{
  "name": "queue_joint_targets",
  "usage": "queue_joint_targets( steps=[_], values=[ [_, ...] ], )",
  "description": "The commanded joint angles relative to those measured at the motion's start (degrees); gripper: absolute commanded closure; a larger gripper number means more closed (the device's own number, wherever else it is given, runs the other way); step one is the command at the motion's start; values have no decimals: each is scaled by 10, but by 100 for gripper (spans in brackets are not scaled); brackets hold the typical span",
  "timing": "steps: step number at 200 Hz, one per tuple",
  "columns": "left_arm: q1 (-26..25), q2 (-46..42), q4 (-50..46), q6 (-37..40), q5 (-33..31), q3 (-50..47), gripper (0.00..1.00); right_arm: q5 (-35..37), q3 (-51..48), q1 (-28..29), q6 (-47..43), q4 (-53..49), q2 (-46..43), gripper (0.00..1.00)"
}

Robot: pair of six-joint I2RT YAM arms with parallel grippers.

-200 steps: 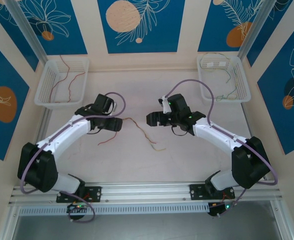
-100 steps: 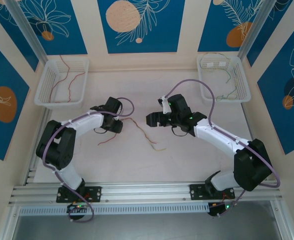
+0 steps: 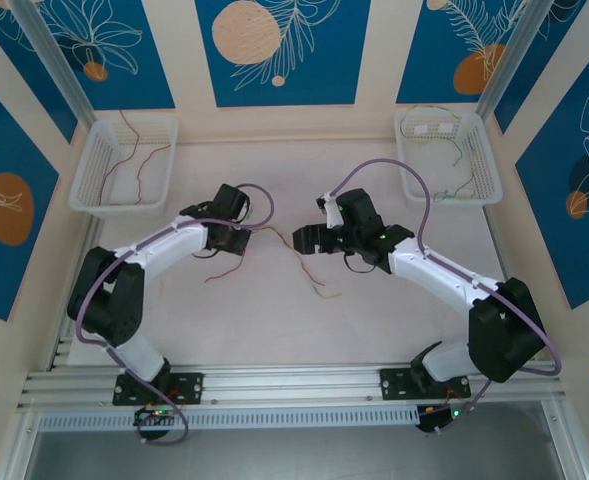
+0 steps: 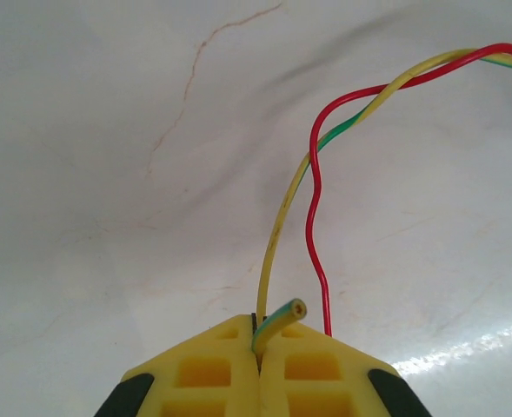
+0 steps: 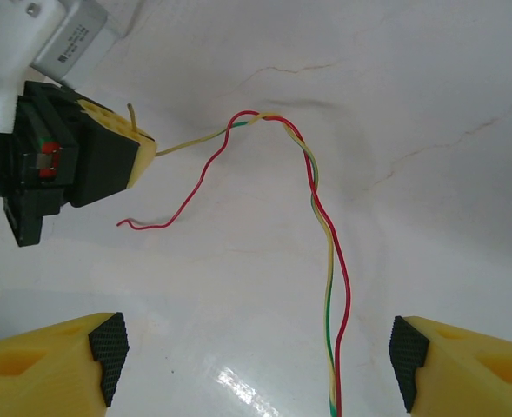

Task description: Untangle the cables

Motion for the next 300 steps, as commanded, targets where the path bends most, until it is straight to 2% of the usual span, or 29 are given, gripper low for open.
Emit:
queue_joint_targets(
  steps=[1, 45, 49, 55, 60, 70, 102, 153, 171, 196, 212, 231, 246, 272, 300],
  values=[
    [-11, -38, -1, 22, 4, -6, 100, -24, -9, -2, -5, 17, 3, 19],
    [-13, -101, 19, 24, 50, -15, 100, -36, -23, -2, -29, 29, -22, 23],
    [-12, -108, 19, 24, 56, -14, 100, -33, -26, -2, -29, 33, -27, 26],
    [-12, -117, 21, 23, 64, -12, 100, -33, -33, -3, -30, 42, -37, 39],
    [-13, -125, 24, 24, 72, -12, 100, -34, -44, -3, -33, 56, -48, 45],
    [-13, -146, 35, 27, 100, -15, 100, -34, -63, -2, -35, 83, -66, 47],
    [-13, -214, 75, 27, 150, -34, 100, -14, -119, -8, -23, 148, -125, 44],
    [-12, -246, 95, 12, 183, -49, 100, -79, -169, -4, -29, 249, -191, 44],
    [-13, -245, 101, 10, 199, -52, 100, -88, -172, -4, -25, 260, -199, 41],
    [-13, -248, 118, 18, 231, -56, 100, -84, -157, -7, -29, 235, -193, 39],
    [-13, -260, 141, 28, 245, -68, 100, -85, -159, -13, -24, 241, -201, 33],
    [-14, -273, 164, 42, 257, -88, 100, -80, -168, -25, -17, 250, -224, 30],
    [-14, -258, 136, 65, 263, -79, 100, -95, -166, -32, -35, 244, -236, 30],
    [-19, -221, 71, 114, 280, -48, 100, -104, -126, -32, -93, 153, -233, 27],
    [-26, -179, 11, 130, 218, -15, 100, -90, -106, -33, -119, 100, -232, 25]
  ],
)
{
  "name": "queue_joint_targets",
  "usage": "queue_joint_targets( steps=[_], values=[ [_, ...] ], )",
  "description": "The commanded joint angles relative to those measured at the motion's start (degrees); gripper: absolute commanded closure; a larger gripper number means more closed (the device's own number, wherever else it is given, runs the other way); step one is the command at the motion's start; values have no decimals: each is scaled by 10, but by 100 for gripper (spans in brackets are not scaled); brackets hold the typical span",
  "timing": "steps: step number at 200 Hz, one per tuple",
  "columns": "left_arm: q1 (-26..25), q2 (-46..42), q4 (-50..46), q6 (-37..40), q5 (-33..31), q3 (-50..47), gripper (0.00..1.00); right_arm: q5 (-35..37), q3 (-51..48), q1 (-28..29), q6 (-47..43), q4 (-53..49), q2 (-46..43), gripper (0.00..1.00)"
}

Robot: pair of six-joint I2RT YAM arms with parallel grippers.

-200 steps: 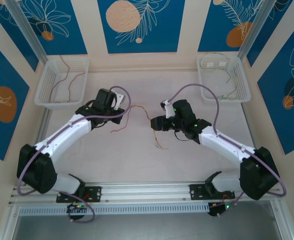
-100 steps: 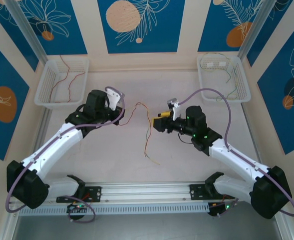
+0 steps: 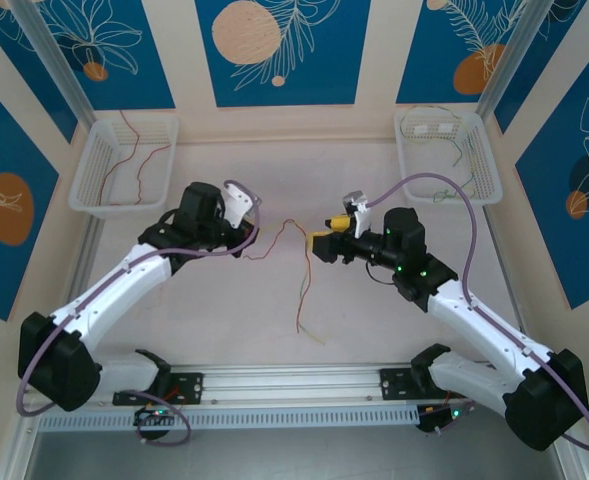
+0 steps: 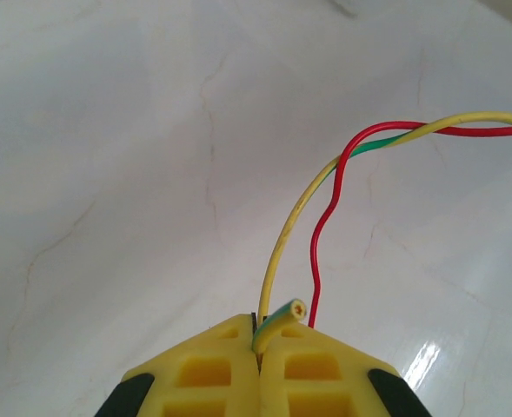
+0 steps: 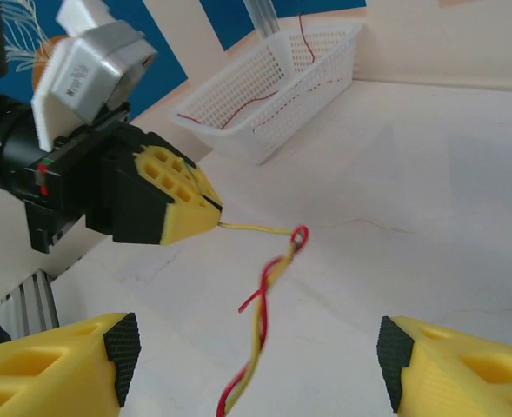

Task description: Untangle the cables

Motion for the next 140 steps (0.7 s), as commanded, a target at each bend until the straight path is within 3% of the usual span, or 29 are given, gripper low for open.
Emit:
queue_joint_targets(
  steps=[1, 52, 70, 83, 94, 106, 112, 140],
  values=[
    [-10, 34, -69, 39, -27, 41, 100, 2, 28, -2, -43, -62, -2, 25],
    [-13, 175, -144, 41, -38, 119, 100, 5, 15, -10, -29, -52, 21, 25],
    [-17, 215, -159, 47, -67, 145, 87, 5, 12, -11, -28, -50, 25, 25],
    [-19, 238, -162, 50, -79, 162, 66, 6, 12, -12, -31, -52, 23, 25],
    [-18, 246, -162, 38, -100, 173, 60, 9, 14, -13, -35, -56, 21, 25],
    [-18, 240, -151, 12, -132, 178, 39, 12, 16, -13, -39, -62, 20, 25],
    [-18, 233, -144, -6, -155, 179, 22, 13, 17, -14, -39, -65, 19, 25],
    [-19, 168, -94, -72, -219, 141, 22, 10, 12, -17, -40, -62, 17, 25]
  ],
)
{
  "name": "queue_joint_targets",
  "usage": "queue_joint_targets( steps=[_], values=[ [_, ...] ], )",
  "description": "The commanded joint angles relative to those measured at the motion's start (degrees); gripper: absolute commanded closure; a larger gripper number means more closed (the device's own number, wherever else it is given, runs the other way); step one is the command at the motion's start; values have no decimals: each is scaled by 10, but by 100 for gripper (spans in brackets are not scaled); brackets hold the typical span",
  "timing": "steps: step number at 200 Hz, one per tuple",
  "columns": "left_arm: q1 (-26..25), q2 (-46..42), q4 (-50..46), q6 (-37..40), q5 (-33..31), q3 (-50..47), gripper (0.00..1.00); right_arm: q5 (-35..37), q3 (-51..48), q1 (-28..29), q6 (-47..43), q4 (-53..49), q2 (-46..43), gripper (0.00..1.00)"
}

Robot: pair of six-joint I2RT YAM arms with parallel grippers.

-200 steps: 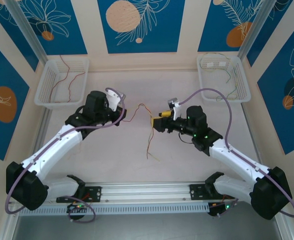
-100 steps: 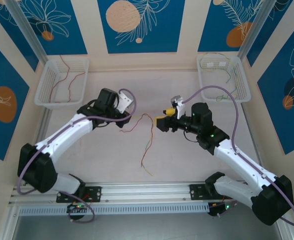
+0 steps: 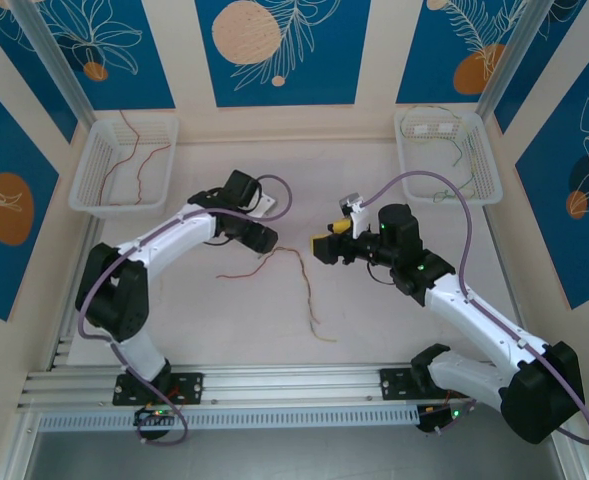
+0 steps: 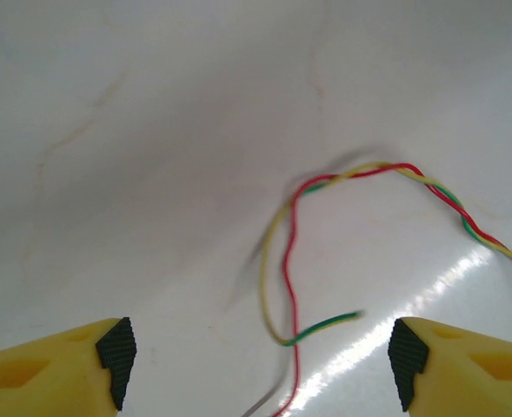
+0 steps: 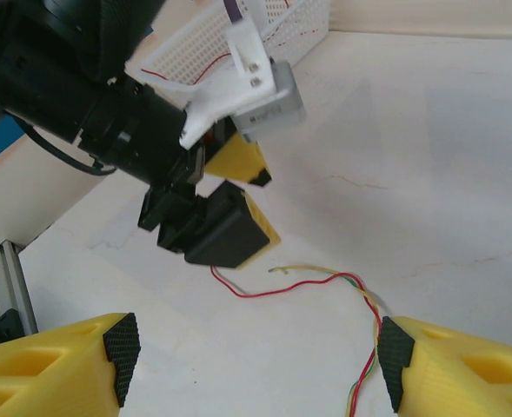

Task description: Untangle the cables

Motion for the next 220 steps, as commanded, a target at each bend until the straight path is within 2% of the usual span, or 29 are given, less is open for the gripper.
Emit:
queue_joint_targets(
  steps=[1, 19, 33, 66, 91, 111, 133, 152, 180, 194, 205, 220],
  values=[
    [-7, -70, 38, -64, -78, -16, 22, 4, 1, -5, -11, -6, -10, 25],
    [-7, -120, 64, -86, -81, -58, 24, 4, -2, -7, -10, 0, -8, 24],
    [-5, -142, 55, -86, -56, -82, 27, 3, -4, -8, -7, 7, -6, 24],
    [-6, -144, -7, -65, 19, -121, 29, -13, -4, -10, -6, 24, 8, 23],
    [-5, -137, -5, -85, 14, -162, 27, -29, -6, -15, 4, 53, 21, 21],
    [5, -150, 33, -156, 20, -195, 32, -42, 5, -19, 10, 55, 31, 21],
    [9, -181, 85, -294, 20, -237, 35, -47, 13, -18, 10, 44, 30, 21],
    [8, -214, 97, -404, 3, -269, 41, -41, 11, -19, 7, 38, 18, 20],
    [8, -269, 159, -546, 4, -366, 39, -38, 2, -19, 6, 38, 8, 19],
    [7, -279, 157, -576, -9, -383, 38, -36, -1, -19, 8, 44, 9, 18],
    [8, -280, 155, -600, -18, -389, 32, -38, -1, -19, 10, 50, 11, 18],
    [7, -275, 177, -618, -17, -394, 31, -46, 1, -19, 13, 58, 19, 18]
  ],
)
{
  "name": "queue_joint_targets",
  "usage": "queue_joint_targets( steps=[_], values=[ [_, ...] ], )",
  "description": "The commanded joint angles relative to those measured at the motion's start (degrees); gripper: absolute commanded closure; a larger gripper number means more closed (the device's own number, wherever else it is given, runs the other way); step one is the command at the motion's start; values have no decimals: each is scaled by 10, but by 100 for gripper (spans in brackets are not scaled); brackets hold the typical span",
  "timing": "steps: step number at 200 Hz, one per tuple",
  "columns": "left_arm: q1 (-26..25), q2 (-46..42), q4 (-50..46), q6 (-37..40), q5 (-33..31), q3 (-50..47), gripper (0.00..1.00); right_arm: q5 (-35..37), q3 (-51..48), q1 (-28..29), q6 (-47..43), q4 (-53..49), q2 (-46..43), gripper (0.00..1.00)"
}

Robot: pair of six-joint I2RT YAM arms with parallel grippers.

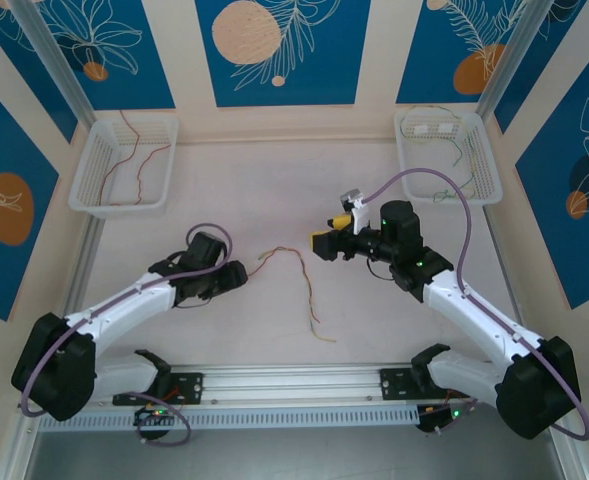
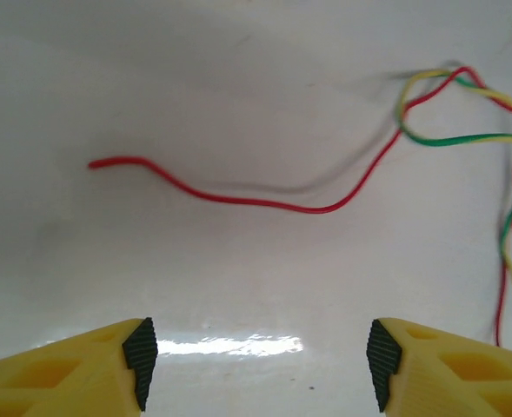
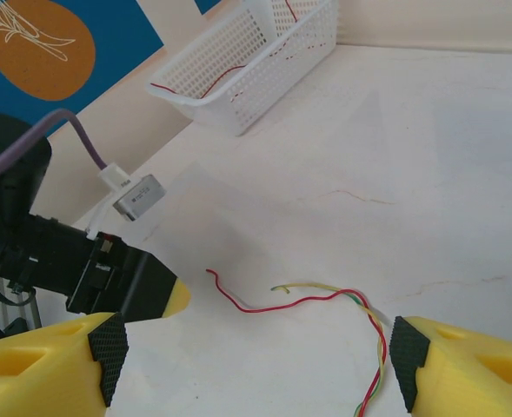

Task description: Untangle the cables

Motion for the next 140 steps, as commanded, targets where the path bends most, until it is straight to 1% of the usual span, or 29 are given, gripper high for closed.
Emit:
queue_joint_targets(
  steps=[1, 17, 21, 28, 46, 83, 101, 120, 129, 140],
  values=[
    [3, 0, 43, -93, -12, -10, 31, -15, 1, -3, 7, 19, 0, 18],
    [3, 16, 60, -109, -10, -9, 31, -20, 7, -3, 8, 21, 9, 18],
    [3, 20, 66, -112, -8, -9, 29, -22, 8, -2, 9, 21, 10, 18],
    [3, 30, 74, -120, -5, -9, 29, -23, 8, -2, 9, 22, 12, 18],
    [2, 57, 85, -137, 0, -6, 30, -21, 5, -1, 9, 24, 8, 18],
    [-4, 94, 78, -143, -11, 11, 30, -14, -11, -1, 9, 25, -13, 18],
    [-4, 123, 90, -141, -10, 16, 30, -12, -19, -1, 9, 28, -20, 17],
    [-4, 158, 121, -151, -2, 15, 32, -11, -25, -1, 13, 34, -25, 17],
    [-4, 171, 130, -152, -3, 17, 35, -11, -24, -1, 14, 32, -28, 17],
    [-4, 181, 138, -143, -9, 21, 42, -12, -25, -1, 14, 32, -34, 17]
  ],
)
